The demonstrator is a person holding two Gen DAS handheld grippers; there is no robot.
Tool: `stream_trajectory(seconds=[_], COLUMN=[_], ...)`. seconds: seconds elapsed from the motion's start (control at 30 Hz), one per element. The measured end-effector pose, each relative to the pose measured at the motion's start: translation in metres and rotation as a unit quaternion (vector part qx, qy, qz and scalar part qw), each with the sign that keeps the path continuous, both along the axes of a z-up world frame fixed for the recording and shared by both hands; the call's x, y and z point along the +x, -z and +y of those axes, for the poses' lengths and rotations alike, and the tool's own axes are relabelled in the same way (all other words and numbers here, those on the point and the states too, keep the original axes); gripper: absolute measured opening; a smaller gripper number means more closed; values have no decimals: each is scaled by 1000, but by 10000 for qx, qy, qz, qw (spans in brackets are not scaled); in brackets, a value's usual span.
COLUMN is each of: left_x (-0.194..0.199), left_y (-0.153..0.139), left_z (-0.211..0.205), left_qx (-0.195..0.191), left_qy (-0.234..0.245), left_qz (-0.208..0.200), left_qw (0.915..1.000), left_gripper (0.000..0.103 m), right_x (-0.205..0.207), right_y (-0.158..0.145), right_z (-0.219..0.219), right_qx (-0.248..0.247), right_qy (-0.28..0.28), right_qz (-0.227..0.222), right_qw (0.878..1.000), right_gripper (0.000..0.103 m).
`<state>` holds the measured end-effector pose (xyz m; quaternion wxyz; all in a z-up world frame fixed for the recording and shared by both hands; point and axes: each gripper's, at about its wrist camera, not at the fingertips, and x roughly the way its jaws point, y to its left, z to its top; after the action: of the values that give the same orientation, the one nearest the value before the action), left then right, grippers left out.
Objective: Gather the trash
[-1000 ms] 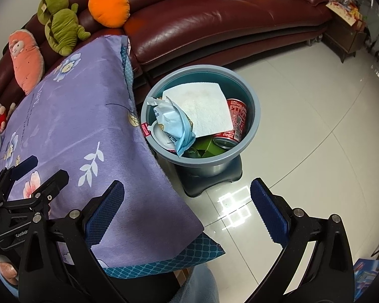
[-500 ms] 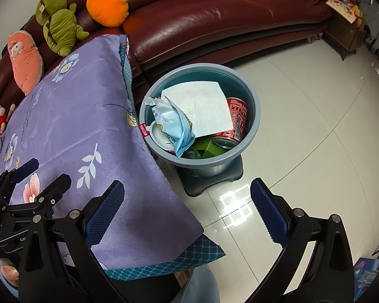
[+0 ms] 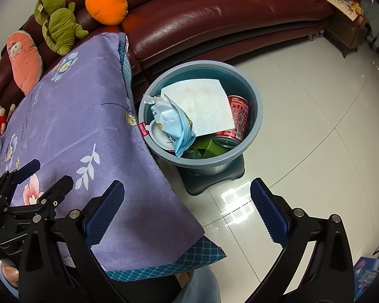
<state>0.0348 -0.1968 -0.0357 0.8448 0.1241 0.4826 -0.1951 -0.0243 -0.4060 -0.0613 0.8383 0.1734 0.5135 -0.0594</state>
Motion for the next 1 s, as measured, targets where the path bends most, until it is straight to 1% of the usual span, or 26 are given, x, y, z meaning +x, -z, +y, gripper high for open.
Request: stream_trajectory(seconds=[0.37,0.73,0.83,1.0], left_x=[1,0,0,7], left_y=[4,6,7,13], left_z=[-2,-3,-2,8], left_qx=[24,9,58,-26], left_qy=[9,39,16,-188], left_qz=[35,42,61,323], left_qw=[10000,10000,10000,9993], left_gripper=[99,99,99,99], right_x=[4,3,3,3], right_y=[8,8,7,6], right_z=[1,0,0,-1], right_qx=[33,18,-10,-27], right_qy=[-4,10,17,17], right_qz=[72,102,107,102], right_qw=[10000,9999,9999,9999], right_gripper=[96,96,96,96])
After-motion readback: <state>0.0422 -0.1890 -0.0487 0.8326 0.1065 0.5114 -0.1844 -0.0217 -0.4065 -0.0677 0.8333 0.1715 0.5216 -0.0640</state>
